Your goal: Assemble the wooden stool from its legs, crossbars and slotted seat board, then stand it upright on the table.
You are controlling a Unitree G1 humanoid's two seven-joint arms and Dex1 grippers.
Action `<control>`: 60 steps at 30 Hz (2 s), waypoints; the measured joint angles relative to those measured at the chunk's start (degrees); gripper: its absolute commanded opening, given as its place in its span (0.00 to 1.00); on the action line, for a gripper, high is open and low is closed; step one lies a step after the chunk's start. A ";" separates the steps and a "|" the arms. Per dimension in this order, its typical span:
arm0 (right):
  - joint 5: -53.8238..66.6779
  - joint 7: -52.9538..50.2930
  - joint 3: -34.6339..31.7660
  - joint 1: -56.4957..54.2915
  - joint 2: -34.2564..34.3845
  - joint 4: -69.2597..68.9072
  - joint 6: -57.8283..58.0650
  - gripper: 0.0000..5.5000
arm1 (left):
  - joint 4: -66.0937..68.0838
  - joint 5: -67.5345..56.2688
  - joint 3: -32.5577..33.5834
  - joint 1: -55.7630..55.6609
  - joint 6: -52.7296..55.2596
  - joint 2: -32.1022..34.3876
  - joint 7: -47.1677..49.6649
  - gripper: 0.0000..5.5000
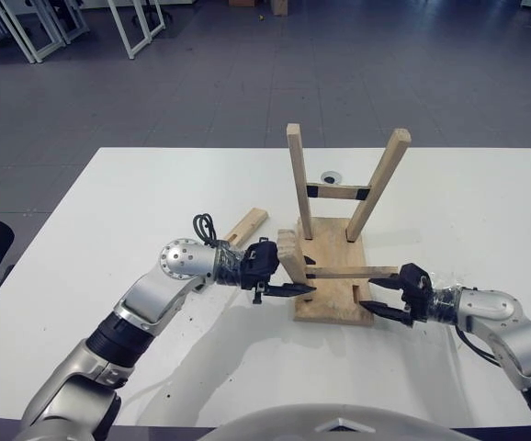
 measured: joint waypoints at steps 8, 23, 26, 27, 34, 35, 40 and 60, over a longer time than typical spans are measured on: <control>0.00 0.02 0.04 -0.10 0.05 0.13 0.00 0.53 | -0.46 0.14 -0.52 -1.31 1.25 0.55 0.02 0.37; -0.01 0.03 0.18 -0.74 0.12 0.72 0.00 0.53 | 0.46 0.14 -0.93 -2.17 1.10 0.64 0.10 0.44; -0.04 0.01 0.85 -1.24 0.76 1.03 0.00 0.53 | 5.16 9.58 -4.51 -0.30 4.79 1.24 1.02 0.51; -0.04 0.01 0.86 -1.30 0.82 1.14 0.00 0.53 | 5.56 10.14 -5.09 1.47 4.59 1.45 0.53 0.54; -0.08 -0.19 1.10 -1.53 0.91 1.35 0.00 0.53 | 2.53 8.47 0.98 1.16 2.21 -1.39 -1.85 0.60; -0.07 -0.27 1.19 -1.57 0.94 1.31 0.00 0.53 | 1.91 8.07 2.16 1.72 2.55 -0.87 -2.02 0.60; -0.04 -0.82 1.20 -1.25 0.96 1.03 0.00 0.53 | -2.36 5.33 11.90 9.46 6.47 7.94 -3.09 0.60; -0.32 -10.03 1.25 -19.17 24.75 26.22 1.25 0.53 | -18.90 -51.18 39.66 -18.81 48.19 -3.01 32.64 0.60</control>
